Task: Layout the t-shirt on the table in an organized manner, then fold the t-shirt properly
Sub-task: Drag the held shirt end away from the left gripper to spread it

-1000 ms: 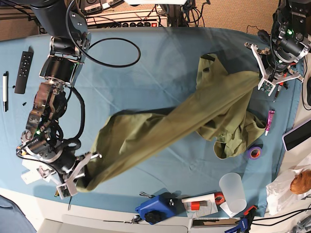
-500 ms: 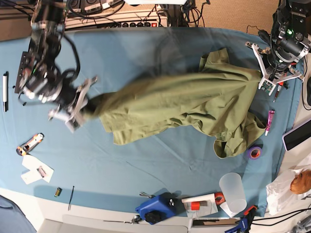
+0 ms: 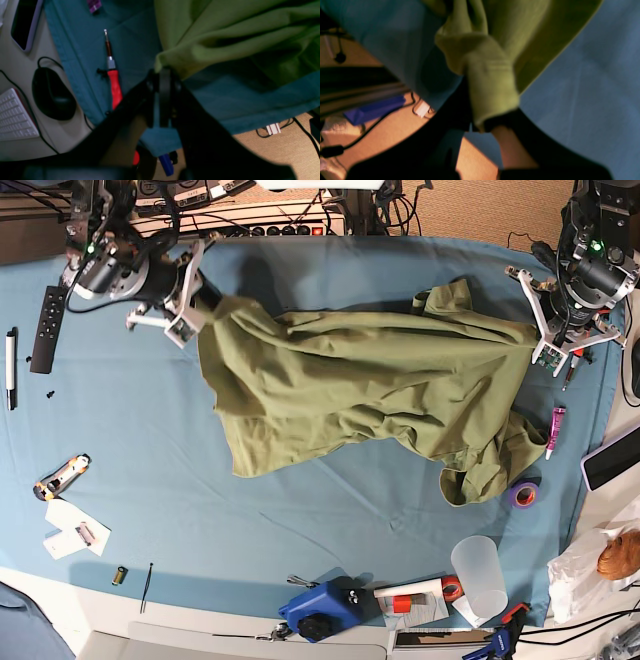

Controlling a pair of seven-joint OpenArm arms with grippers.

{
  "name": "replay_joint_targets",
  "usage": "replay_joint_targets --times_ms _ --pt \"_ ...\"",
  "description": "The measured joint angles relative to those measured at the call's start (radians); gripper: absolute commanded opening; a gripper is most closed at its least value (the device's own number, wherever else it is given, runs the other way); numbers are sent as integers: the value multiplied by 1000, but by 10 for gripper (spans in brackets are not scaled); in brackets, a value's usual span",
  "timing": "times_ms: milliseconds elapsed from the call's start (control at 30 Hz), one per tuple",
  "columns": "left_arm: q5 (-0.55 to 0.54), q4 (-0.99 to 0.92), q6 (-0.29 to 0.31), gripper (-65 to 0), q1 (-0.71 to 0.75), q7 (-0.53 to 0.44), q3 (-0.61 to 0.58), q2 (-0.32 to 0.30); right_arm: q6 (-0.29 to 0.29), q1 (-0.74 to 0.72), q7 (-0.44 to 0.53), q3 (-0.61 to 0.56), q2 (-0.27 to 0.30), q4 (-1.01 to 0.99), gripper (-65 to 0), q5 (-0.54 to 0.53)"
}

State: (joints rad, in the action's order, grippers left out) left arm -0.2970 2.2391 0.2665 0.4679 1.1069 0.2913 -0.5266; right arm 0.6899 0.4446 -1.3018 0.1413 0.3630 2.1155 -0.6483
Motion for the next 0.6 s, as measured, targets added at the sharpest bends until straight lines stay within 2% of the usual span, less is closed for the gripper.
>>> replay_joint_targets --times_ms 267,433,567,600 --pt "0 0 0 -650 0 0 0 0 -1 72 16 0 0 0 -650 179" --pt "0 0 0 -650 0 0 0 0 -8 79 0 0 0 0 -650 180" --pt "0 0 0 -650 0 0 0 0 -8 86 -56 0 5 0 -455 194" --pt "0 0 0 -650 0 0 0 0 -8 90 -55 0 13 0 -429 195"
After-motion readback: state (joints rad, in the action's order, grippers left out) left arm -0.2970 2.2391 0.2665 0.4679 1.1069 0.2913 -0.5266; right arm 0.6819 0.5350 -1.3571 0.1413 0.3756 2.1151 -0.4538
